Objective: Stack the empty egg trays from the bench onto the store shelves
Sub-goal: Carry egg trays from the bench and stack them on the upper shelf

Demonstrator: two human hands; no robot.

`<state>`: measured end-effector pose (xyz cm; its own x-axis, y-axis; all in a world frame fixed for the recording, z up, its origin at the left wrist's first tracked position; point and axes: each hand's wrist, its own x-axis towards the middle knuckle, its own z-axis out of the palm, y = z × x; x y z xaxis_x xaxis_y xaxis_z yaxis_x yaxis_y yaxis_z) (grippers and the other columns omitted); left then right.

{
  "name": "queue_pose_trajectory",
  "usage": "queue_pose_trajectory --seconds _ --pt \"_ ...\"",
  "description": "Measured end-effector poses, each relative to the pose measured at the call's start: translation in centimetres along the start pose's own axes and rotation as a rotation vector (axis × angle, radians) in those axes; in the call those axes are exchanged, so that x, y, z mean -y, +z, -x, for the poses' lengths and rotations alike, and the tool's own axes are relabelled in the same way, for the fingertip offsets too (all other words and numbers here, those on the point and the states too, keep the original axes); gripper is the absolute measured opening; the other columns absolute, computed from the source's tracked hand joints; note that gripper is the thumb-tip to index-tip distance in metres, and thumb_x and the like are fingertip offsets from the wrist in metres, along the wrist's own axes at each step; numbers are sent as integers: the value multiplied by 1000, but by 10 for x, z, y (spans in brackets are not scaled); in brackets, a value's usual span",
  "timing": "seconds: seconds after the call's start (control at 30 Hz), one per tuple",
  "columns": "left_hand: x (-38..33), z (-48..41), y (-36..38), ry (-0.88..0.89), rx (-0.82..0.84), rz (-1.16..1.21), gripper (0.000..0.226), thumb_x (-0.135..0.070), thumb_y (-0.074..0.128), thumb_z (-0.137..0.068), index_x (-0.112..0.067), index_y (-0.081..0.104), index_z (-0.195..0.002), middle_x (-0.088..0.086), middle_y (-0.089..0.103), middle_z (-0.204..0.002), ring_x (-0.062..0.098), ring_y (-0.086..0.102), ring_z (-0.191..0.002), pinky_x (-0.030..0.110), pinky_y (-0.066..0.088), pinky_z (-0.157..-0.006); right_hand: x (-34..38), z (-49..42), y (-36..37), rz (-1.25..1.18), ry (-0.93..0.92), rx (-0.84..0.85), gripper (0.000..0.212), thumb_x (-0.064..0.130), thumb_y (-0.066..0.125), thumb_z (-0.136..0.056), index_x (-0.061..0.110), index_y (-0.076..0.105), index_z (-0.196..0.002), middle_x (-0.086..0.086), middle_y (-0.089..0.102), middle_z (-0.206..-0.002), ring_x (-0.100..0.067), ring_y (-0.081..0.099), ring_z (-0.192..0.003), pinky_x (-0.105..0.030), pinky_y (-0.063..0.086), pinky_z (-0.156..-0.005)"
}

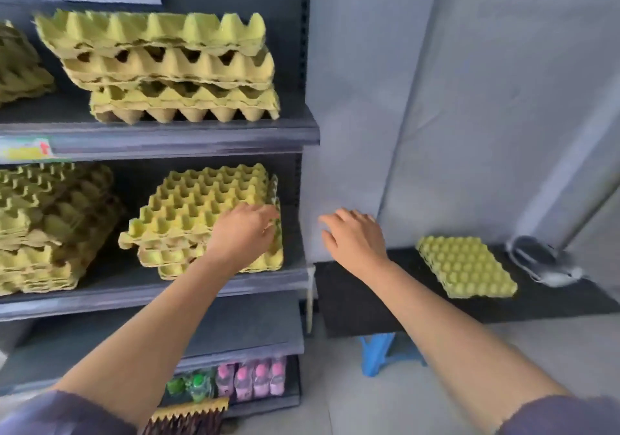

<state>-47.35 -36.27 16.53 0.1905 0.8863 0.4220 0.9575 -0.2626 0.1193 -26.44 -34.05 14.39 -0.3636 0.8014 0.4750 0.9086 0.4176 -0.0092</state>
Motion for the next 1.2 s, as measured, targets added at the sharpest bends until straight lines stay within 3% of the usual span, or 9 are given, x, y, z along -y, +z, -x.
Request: queue_pose_trajectory --seconds 0.17,0.33,0.57,0.73,0.87,1.03,1.1,1.2 --pt "-87 -56 52 182 30 68 25 -22 51 -89 -16 62 -111 5 66 -104 31 59 -101 36 45 -82 -108 38 -7 128 121 -50 12 22 63 -76 18 71 -84 -1 68 -76 -27 64 -67 -33 47 -61" --pt "-165 -124 118 330 31 165 24 -20 54 -90 -13 65 -109 7 67 -96 32 60 -94 34 41 -78 -216 58 0 294 197 2 29 31 42 -78 20 68 -71 3 64 -68 -24 62 -64 -30 46 -58" --pt "-255 -207 189 452 102 263 24 -23 46 -93 -16 61 -110 3 65 -102 28 57 -102 32 40 -82 -336 80 6 371 332 101 30 32 41 -77 25 70 -72 5 63 -66 -22 61 -63 -31 47 -57" --pt "-318 -240 234 565 173 229 28 -25 42 -95 -17 62 -114 2 65 -104 26 57 -101 30 38 -81 -416 102 19 330 395 83 36 31 37 -82 22 71 -75 3 61 -66 -22 60 -61 -35 50 -54" --pt "-354 -261 282 576 242 205 28 -27 40 -96 -19 60 -113 -2 64 -104 22 56 -101 30 38 -86 -482 118 37 305 398 138 37 31 37 -82 21 72 -78 3 63 -67 -23 61 -60 -32 48 -51" --pt "-403 -276 344 493 332 213 24 -27 45 -94 -20 63 -108 -2 65 -100 23 59 -98 32 41 -84 -571 132 70 216 363 204 18 23 54 -80 19 72 -80 1 63 -68 -22 59 -60 -31 47 -50" --pt "-419 -282 365 466 345 218 20 -24 53 -90 -17 68 -101 1 67 -91 27 62 -89 35 47 -79 -601 132 80 191 319 225 6 19 66 -77 19 71 -77 2 62 -65 -21 58 -57 -30 45 -48" --pt "-433 -289 389 414 354 180 12 -20 62 -82 -16 71 -89 1 67 -76 28 63 -72 38 52 -66 -637 130 96 144 284 266 4 17 70 -76 20 71 -77 2 62 -65 -20 57 -56 -31 45 -46"
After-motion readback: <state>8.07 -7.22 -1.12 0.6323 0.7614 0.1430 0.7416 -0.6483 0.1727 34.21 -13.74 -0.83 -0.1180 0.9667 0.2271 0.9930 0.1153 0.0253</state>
